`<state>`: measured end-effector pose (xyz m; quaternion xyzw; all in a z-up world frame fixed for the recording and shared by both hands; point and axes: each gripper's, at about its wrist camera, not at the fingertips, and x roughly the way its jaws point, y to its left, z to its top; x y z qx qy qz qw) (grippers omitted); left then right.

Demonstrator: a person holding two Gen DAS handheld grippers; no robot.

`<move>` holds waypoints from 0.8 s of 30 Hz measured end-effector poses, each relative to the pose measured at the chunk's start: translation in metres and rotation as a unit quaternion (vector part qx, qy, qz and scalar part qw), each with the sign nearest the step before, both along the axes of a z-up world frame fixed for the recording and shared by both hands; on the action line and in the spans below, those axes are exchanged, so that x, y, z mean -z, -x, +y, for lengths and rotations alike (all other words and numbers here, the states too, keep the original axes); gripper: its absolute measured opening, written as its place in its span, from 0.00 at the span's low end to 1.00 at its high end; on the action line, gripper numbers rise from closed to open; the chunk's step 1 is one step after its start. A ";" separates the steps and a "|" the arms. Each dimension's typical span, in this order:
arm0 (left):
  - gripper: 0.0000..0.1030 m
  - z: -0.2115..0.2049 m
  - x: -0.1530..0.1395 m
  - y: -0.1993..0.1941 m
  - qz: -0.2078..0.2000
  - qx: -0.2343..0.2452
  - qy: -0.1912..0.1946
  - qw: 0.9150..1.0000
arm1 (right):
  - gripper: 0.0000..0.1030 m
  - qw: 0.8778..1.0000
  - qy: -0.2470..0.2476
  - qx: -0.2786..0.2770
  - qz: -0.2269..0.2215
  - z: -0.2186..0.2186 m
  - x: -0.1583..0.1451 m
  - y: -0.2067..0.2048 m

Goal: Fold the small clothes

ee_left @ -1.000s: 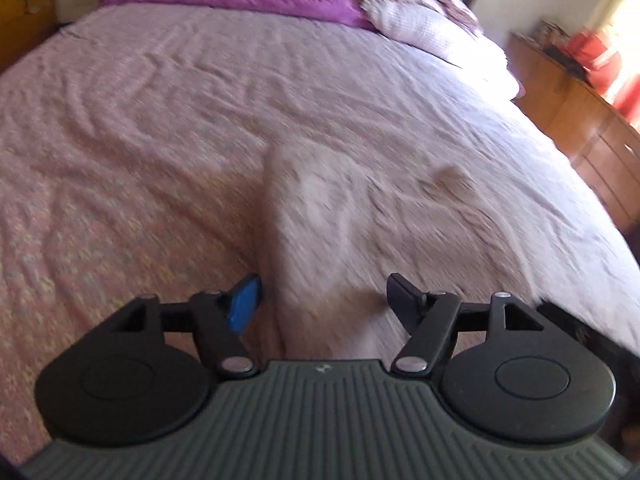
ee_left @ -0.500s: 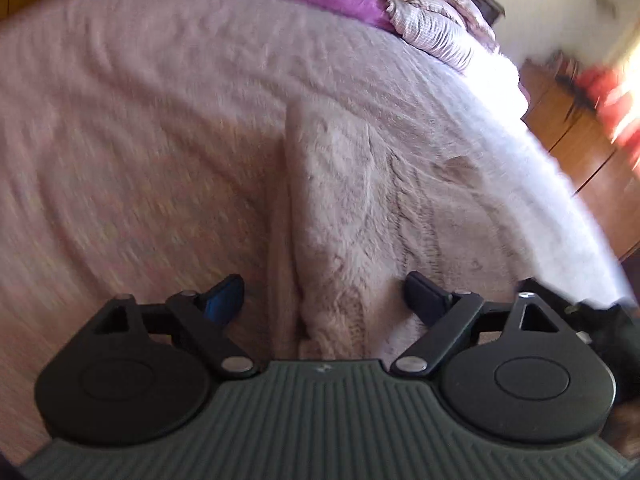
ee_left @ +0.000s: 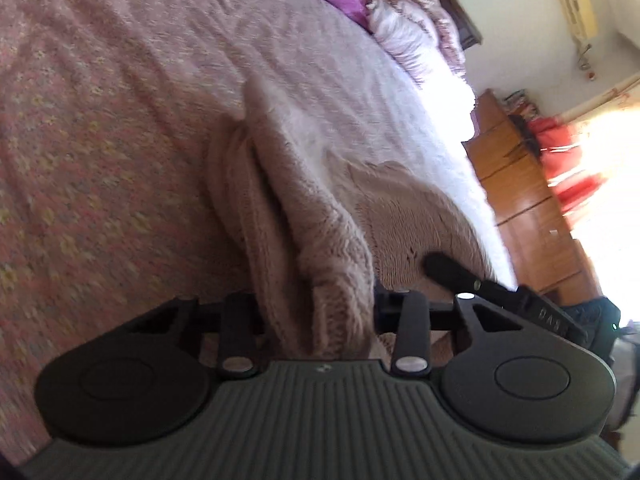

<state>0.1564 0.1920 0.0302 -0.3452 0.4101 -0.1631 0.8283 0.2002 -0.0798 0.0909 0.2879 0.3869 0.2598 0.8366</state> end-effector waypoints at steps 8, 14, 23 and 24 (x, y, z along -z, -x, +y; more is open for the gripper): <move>0.38 -0.037 -0.018 0.045 -0.005 0.040 0.048 0.998 | 0.51 1.000 0.007 -0.012 -0.007 -0.048 -0.048 0.049; 0.40 -0.075 -0.012 0.094 -0.013 0.070 -0.053 0.996 | 0.52 0.999 0.050 -0.011 -0.012 -0.077 -0.034 0.116; 0.66 -0.086 -0.001 0.135 -0.025 0.041 -0.195 0.980 | 0.65 0.995 0.078 0.063 -0.002 -0.097 0.014 0.176; 0.67 -0.085 -0.001 0.139 -0.024 0.039 -0.200 0.979 | 0.66 0.995 0.080 0.067 -0.008 -0.097 0.013 0.182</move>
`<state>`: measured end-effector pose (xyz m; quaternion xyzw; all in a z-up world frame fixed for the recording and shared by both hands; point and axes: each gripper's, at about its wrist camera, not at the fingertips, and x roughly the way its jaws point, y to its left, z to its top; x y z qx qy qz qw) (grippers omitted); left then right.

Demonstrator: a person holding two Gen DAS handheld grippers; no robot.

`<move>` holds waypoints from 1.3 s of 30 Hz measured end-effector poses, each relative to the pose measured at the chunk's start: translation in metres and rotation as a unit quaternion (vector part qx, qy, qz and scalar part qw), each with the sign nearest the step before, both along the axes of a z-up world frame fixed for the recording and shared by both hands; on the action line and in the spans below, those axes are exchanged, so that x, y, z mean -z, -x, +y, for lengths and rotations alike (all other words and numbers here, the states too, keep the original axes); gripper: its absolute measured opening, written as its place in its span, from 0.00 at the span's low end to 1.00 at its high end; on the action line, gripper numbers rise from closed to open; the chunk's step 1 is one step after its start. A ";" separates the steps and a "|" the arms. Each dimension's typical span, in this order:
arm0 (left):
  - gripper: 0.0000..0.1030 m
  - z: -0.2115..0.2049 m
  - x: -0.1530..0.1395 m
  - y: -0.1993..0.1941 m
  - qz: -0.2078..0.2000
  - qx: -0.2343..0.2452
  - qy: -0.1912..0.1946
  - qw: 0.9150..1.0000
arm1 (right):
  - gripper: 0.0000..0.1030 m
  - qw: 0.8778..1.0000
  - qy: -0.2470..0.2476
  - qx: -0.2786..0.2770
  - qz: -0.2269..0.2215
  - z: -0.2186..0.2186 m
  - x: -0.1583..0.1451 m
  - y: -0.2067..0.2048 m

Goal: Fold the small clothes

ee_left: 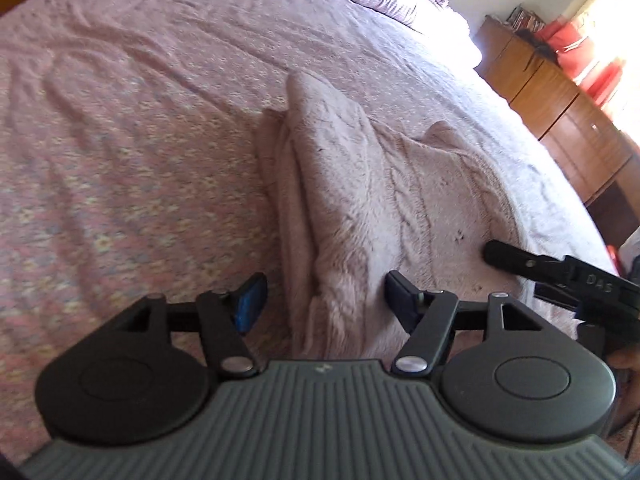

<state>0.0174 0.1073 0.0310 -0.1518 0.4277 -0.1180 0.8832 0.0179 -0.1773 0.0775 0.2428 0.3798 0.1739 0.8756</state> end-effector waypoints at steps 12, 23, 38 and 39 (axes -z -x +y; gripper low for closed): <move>0.72 -0.003 -0.030 0.046 -0.028 -0.023 -0.084 0.996 | 0.78 0.990 0.114 0.005 -0.078 0.023 -0.033 0.067; 0.79 -0.046 -0.007 0.078 -0.038 -0.012 -0.163 0.986 | 0.92 0.978 0.202 0.001 -0.055 0.037 0.002 0.102; 0.88 -0.059 0.044 0.076 -0.013 -0.051 -0.179 0.982 | 0.97 0.970 0.242 0.010 -0.024 0.053 0.048 0.105; 0.90 -0.061 0.046 0.076 -0.013 -0.048 -0.181 0.982 | 0.97 0.970 0.242 0.010 -0.023 0.053 0.049 0.104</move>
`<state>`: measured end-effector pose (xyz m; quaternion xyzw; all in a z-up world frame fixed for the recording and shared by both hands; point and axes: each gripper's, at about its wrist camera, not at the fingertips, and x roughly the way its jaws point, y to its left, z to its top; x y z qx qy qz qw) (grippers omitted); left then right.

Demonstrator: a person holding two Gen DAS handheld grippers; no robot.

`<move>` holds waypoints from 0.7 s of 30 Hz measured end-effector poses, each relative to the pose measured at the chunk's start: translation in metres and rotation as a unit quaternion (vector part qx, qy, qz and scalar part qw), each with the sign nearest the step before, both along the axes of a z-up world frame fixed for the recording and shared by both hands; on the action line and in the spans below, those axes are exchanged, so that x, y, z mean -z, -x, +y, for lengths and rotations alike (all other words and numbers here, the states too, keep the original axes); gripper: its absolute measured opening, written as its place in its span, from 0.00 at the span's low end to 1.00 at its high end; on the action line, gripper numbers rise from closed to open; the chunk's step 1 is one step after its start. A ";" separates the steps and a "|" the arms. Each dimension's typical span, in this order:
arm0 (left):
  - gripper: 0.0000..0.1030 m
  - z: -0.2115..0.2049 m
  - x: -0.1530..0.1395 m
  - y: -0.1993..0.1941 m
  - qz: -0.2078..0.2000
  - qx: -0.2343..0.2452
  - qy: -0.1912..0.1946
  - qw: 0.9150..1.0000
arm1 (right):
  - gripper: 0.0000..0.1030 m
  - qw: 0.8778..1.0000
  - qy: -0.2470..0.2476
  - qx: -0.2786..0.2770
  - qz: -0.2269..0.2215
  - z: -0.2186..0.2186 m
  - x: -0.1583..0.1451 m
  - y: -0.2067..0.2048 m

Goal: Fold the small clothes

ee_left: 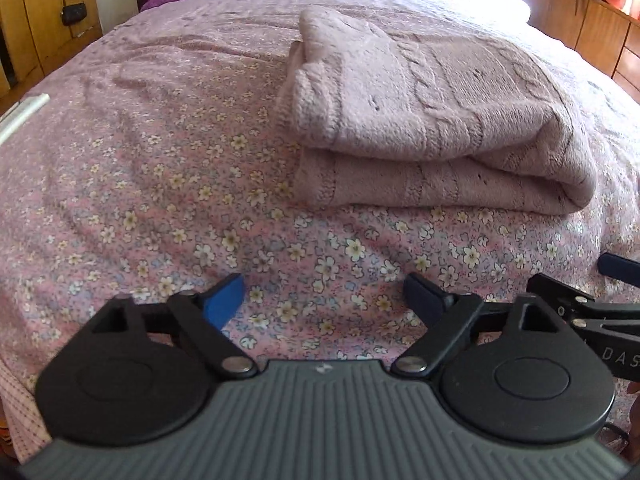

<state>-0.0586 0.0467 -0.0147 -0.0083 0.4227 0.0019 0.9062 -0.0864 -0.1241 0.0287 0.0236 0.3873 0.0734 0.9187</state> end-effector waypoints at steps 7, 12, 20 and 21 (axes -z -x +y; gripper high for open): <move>0.98 -0.004 0.005 -0.002 0.005 -0.002 -0.008 1.000 | 1.00 1.000 -0.006 -0.002 -0.001 -0.001 0.003 -0.003; 0.99 -0.004 0.006 -0.002 0.003 -0.007 -0.011 1.000 | 1.00 1.000 -0.007 -0.002 -0.001 -0.001 0.004 -0.005; 0.99 -0.007 0.006 0.001 0.002 -0.011 -0.008 1.000 | 1.00 1.000 -0.011 -0.001 -0.001 -0.002 0.005 -0.006; 0.99 -0.007 0.006 0.002 0.002 -0.011 -0.009 1.000 | 1.00 1.000 -0.011 -0.002 -0.002 -0.003 0.006 -0.005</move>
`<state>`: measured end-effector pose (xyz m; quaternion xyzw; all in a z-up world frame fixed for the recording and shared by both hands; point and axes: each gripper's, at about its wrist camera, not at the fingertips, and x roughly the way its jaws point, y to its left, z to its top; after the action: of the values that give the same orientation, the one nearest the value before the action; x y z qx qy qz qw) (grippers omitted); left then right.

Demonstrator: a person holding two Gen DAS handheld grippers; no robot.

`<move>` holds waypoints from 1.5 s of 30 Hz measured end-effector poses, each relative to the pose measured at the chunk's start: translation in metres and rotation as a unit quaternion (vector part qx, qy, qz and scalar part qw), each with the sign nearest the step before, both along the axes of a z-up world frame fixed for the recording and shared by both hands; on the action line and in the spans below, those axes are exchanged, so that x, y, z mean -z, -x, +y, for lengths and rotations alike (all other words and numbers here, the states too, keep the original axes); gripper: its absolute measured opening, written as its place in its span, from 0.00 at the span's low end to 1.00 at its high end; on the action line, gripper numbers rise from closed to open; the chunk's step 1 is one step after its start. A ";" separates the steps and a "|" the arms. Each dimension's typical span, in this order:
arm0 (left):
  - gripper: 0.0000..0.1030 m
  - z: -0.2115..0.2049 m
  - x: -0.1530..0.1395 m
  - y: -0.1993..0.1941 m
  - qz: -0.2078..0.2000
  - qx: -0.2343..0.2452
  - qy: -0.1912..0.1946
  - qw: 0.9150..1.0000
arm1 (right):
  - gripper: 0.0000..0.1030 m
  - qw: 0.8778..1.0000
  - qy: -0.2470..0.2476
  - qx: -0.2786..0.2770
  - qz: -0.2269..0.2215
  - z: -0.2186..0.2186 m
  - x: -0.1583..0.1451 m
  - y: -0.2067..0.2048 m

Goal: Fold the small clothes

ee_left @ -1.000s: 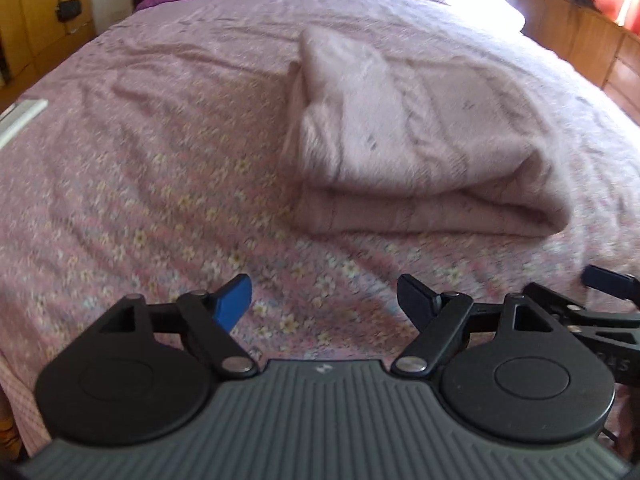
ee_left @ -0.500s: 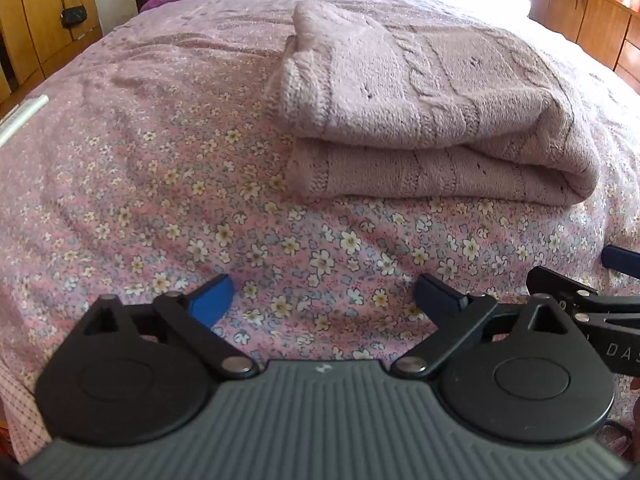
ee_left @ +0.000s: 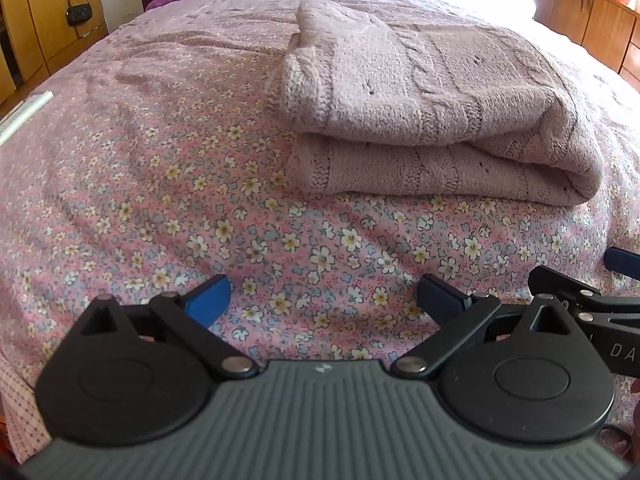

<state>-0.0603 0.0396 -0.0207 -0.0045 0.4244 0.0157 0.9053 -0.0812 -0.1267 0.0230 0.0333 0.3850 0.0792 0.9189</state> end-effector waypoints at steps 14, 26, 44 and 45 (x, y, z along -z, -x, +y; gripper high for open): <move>0.99 0.002 0.000 0.002 0.000 -0.004 0.006 1.000 | 1.00 1.000 0.004 0.000 0.000 0.000 0.001 0.000; 0.99 -0.001 -0.001 0.002 0.000 -0.002 0.001 1.000 | 1.00 1.000 -0.003 0.001 -0.001 -0.003 0.002 0.000; 0.99 -0.001 0.001 0.000 0.000 -0.002 0.000 1.000 | 1.00 1.000 -0.003 0.001 -0.001 -0.004 0.003 -0.001; 0.99 -0.001 0.001 0.000 0.000 -0.002 0.000 1.000 | 1.00 1.000 -0.002 0.001 -0.001 -0.003 0.003 0.000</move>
<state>-0.0605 0.0390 -0.0217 -0.0056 0.4247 0.0177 0.9052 -0.0808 -0.1300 0.0195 0.0355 0.3843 0.0789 0.9192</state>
